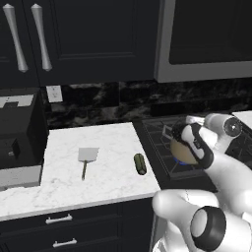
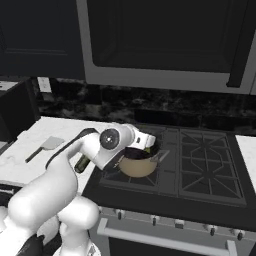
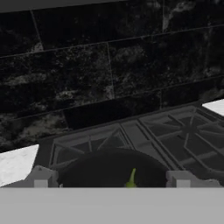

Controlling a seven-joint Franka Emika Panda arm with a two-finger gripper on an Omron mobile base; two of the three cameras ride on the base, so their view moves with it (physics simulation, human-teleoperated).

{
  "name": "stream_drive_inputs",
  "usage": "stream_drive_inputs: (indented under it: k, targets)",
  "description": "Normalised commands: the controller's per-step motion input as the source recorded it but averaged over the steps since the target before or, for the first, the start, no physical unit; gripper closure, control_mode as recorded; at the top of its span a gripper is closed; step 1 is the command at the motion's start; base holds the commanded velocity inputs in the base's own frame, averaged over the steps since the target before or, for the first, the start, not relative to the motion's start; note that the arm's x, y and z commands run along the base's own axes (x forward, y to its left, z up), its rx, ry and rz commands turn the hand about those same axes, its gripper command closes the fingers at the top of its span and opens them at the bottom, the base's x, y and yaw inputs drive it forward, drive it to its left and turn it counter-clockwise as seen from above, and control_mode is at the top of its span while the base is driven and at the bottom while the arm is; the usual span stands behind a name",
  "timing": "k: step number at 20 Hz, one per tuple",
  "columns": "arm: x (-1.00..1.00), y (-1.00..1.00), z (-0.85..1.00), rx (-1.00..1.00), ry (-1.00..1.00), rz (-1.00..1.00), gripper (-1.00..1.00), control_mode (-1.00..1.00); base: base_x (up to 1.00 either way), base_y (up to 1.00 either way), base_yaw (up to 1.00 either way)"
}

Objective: Put the eggplant and cucumber in the pot. Retrieve the spatula and lightly stir the vegetables in the pot.

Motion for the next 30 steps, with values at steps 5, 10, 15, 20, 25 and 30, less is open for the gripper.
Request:
stream_drive_inputs:
  k: [5, 10, 15, 20, 25, 30]
  targets:
    - [-0.75, 0.23, 0.97, 0.08, 0.39, 0.0, -1.0, -1.0, 0.0, 0.0, 0.0]
    - [-0.81, 0.77, 0.71, 0.07, 0.49, 0.0, -1.0, -1.0, 0.0, 0.0, 0.0]
    - [-0.62, 0.99, -0.09, 0.0, 0.31, 0.0, -1.0, -1.0, 0.0, 0.0, 0.0]
    - [-0.31, 0.84, -0.86, 0.0, 0.18, 0.01, -1.0, -1.0, 0.0, 0.0, 0.0]
    - [0.08, 0.64, -0.77, 0.01, 0.21, 0.05, -1.0, -1.0, 0.0, 0.0, 0.0]
    - [0.64, 0.36, -0.42, 0.0, 0.19, 0.02, -1.0, -1.0, 0.0, 0.0, 0.0]
